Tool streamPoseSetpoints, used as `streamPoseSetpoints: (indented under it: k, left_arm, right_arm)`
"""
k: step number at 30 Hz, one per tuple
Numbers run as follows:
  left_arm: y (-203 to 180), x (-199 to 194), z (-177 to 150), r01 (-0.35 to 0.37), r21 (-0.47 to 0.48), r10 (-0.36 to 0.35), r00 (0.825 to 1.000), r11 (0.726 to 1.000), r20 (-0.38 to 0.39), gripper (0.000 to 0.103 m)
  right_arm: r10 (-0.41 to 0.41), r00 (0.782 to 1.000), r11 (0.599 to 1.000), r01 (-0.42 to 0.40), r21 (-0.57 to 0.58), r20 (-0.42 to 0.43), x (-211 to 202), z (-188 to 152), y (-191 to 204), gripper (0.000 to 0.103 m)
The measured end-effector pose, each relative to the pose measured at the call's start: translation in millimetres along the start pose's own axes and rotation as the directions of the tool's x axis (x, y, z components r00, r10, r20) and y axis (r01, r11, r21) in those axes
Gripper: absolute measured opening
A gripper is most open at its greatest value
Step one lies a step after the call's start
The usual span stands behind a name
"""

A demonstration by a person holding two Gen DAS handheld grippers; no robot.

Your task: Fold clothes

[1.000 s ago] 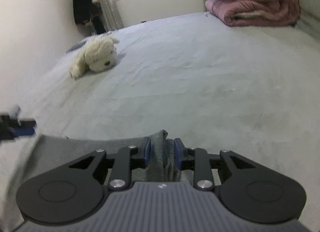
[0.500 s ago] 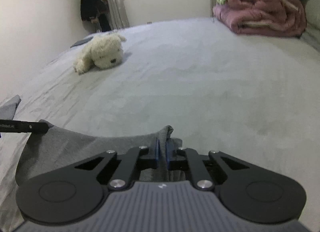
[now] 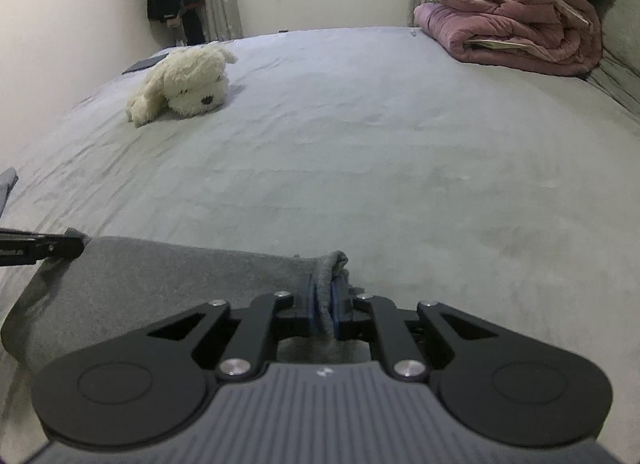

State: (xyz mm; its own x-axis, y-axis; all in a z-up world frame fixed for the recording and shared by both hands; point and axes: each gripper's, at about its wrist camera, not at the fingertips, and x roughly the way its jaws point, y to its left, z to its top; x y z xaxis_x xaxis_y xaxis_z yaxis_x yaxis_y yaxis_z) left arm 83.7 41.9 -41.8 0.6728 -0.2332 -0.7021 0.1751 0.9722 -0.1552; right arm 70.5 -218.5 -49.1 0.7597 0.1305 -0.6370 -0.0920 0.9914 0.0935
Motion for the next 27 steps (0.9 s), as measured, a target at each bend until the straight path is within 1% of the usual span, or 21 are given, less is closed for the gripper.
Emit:
streamPoseSetpoints:
  k: [1, 2, 5, 7, 9, 11, 14, 16, 18, 22, 24, 27]
  left_arm:
    - [3, -3, 2, 0.009, -0.006, -0.009, 1.000, 1.000, -0.001, 0.013]
    - [6, -6, 5, 0.008, -0.003, -0.008, 1.000, 1.000, 0.011, 0.014]
    - [19, -17, 10, -0.023, -0.042, 0.025, 0.999, 0.999, 0.044, 0.014]
    - [29, -25, 13, -0.018, -0.082, 0.023, 0.998, 0.996, 0.062, 0.014]
    - [31, -33, 13, -0.022, -0.099, 0.029, 0.997, 0.995, 0.071, 0.014]
    - [30, -40, 11, 0.027, -0.114, -0.018, 0.996, 0.993, 0.083, 0.014]
    - [14, -45, 6, 0.085, -0.105, -0.076, 0.994, 0.991, 0.084, 0.015]
    - [-5, -51, -2, 0.081, -0.057, -0.076, 0.993, 0.995, 0.090, 0.015]
    - [-21, -55, -10, 0.086, -0.012, -0.084, 0.992, 0.996, 0.096, 0.017]
    - [-46, -59, -25, 0.085, 0.045, -0.088, 0.992, 0.995, 0.093, 0.017]
    - [-55, -59, -32, 0.088, 0.064, -0.093, 0.992, 0.994, 0.085, 0.017]
    - [-65, -57, -40, 0.135, 0.084, -0.140, 0.988, 0.987, 0.064, 0.017]
  right_arm:
    - [-0.013, 1.000, 1.000, 0.013, -0.002, 0.011, -2, 1, -1, 0.023]
    - [-0.025, 0.999, 1.000, 0.025, -0.005, 0.023, -5, 2, -3, 0.024]
    - [-0.045, 0.997, 0.999, 0.047, -0.020, 0.070, -15, 5, -5, 0.025]
    - [-0.046, 0.995, 0.999, 0.047, -0.017, 0.086, -22, 5, -6, 0.026]
    - [-0.034, 0.994, 0.999, 0.036, -0.026, 0.101, -29, 4, -3, 0.026]
    - [-0.041, 0.991, 0.997, 0.049, -0.059, 0.127, -36, 2, 5, 0.026]
    - [-0.004, 0.992, 0.996, 0.016, -0.091, 0.129, -40, 0, 16, 0.026]
    - [0.058, 0.994, 0.997, -0.052, -0.060, 0.095, -40, -3, 19, 0.026]
    - [0.113, 0.991, 0.993, -0.110, -0.045, 0.072, -41, -7, 26, 0.026]
    - [0.152, 0.987, 0.984, -0.146, -0.101, 0.054, -47, -15, 46, 0.026]
    - [0.175, 0.984, 0.980, -0.170, -0.105, 0.043, -51, -18, 52, 0.026]
    - [0.208, 0.978, 0.975, -0.204, -0.093, 0.031, -52, -18, 55, 0.026]
